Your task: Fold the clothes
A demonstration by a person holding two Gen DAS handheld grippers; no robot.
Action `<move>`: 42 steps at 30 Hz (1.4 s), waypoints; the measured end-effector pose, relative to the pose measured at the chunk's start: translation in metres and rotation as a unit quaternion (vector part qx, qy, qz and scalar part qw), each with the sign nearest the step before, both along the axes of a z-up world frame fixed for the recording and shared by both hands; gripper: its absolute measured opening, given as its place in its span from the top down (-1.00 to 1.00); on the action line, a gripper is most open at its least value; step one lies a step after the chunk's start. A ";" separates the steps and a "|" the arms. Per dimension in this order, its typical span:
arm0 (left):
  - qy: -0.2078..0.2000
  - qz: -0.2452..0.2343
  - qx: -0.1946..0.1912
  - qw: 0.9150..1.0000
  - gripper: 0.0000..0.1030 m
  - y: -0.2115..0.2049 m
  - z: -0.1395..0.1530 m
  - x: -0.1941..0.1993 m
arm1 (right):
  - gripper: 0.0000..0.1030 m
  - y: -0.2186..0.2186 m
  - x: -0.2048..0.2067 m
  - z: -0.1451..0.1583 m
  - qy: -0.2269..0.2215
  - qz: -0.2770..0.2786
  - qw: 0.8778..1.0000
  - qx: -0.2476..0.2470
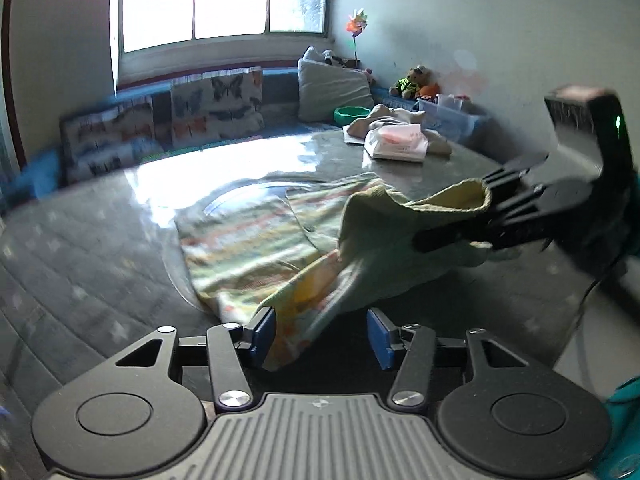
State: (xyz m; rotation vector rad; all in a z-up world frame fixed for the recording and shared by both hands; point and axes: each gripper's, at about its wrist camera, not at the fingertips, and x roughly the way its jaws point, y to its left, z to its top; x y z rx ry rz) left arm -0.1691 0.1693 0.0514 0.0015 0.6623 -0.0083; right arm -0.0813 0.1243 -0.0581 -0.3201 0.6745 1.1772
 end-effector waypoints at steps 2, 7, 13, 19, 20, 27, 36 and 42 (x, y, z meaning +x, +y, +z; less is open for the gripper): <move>-0.004 0.000 0.014 1.000 -0.09 -0.002 -0.001 -0.001 | 0.76 -0.001 -0.001 0.001 0.000 -0.001 1.000 0.001; -0.027 0.008 0.048 0.998 -0.10 -0.003 -0.004 -0.012 | 0.76 -0.003 -0.001 0.003 0.001 -0.005 1.000 0.005; -0.059 0.023 0.093 0.994 -0.13 -0.003 -0.008 -0.020 | 0.76 -0.002 -0.001 0.003 -0.002 -0.008 1.000 0.006; -0.072 -0.016 0.152 0.986 -0.28 -0.016 -0.028 -0.017 | 0.76 -0.002 0.001 0.005 -0.003 -0.013 1.000 0.009; -0.074 -0.018 0.160 0.984 -0.28 -0.017 -0.033 -0.014 | 0.76 -0.002 0.001 0.005 -0.003 -0.013 1.000 0.009; -0.087 -0.038 0.173 0.980 0.12 -0.010 -0.046 -0.002 | 0.78 -0.004 -0.004 0.004 -0.010 -0.013 1.000 0.008; -0.090 -0.056 0.130 0.986 0.84 -0.006 -0.037 -0.014 | 0.84 -0.013 -0.018 0.006 -0.019 -0.005 1.000 0.014; -0.090 -0.078 0.099 0.988 0.85 -0.016 -0.017 -0.036 | 0.84 -0.032 -0.036 0.015 -0.019 0.010 1.000 0.011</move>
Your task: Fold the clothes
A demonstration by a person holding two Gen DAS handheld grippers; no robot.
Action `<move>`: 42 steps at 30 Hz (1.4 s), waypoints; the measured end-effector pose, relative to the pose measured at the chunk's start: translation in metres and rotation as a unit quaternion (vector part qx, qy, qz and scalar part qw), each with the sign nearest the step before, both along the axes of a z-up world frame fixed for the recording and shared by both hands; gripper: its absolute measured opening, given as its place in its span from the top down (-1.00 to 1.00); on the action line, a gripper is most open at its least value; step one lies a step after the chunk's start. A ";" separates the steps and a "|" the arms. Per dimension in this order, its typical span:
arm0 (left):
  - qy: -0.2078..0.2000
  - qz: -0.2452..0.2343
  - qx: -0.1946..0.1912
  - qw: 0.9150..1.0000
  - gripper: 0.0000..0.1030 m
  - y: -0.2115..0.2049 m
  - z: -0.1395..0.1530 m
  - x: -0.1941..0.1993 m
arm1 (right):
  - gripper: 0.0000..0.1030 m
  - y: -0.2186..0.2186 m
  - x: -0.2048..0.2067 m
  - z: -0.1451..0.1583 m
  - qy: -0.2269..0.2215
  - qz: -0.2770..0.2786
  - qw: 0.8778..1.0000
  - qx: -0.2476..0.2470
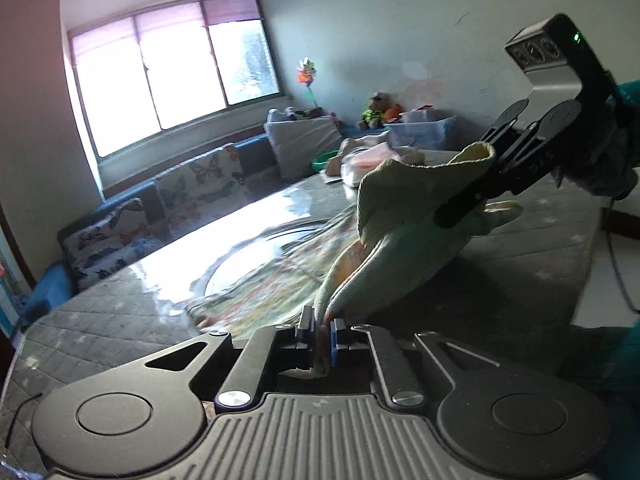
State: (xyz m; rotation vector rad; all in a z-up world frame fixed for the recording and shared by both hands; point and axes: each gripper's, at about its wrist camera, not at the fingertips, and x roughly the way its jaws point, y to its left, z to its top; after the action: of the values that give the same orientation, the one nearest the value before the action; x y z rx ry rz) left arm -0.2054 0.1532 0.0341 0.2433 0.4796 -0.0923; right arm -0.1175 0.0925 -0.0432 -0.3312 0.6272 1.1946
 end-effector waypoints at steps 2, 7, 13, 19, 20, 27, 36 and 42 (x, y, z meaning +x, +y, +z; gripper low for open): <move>0.006 -0.008 -0.019 1.000 0.85 -0.003 0.007 -0.010 | 0.84 -0.008 -0.008 0.005 0.008 0.009 1.000 -0.003; 0.020 -0.026 -0.055 0.998 0.85 -0.008 0.023 -0.032 | 0.85 -0.025 -0.025 0.024 0.030 0.034 0.999 -0.020; 0.030 -0.018 -0.080 0.996 0.85 0.002 0.033 -0.020 | 0.87 -0.018 -0.020 0.041 0.005 0.038 0.999 -0.021; 0.051 0.022 -0.137 0.989 0.85 0.037 0.034 0.014 | 0.87 0.010 0.013 0.046 -0.019 0.039 0.999 -0.017; 0.052 0.027 -0.141 0.988 0.85 0.042 0.034 0.021 | 0.87 0.016 0.021 0.046 -0.022 0.039 0.999 -0.017; 0.080 0.072 -0.164 0.980 0.85 0.083 0.015 0.073 | 0.87 0.060 0.069 0.029 -0.034 0.031 0.999 -0.024; 0.136 0.125 -0.188 0.965 0.85 0.113 -0.023 0.117 | 0.87 0.105 0.117 -0.022 -0.005 -0.006 0.999 -0.039; 0.157 0.148 -0.211 0.953 0.84 0.123 -0.033 0.125 | 0.75 0.117 0.131 -0.055 0.013 -0.040 0.998 -0.040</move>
State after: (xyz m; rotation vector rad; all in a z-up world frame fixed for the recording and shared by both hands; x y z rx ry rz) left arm -0.0799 0.2764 0.0006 -0.2692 0.7927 0.0618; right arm 0.0139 0.2095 -0.0980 -0.3550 0.7061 1.1016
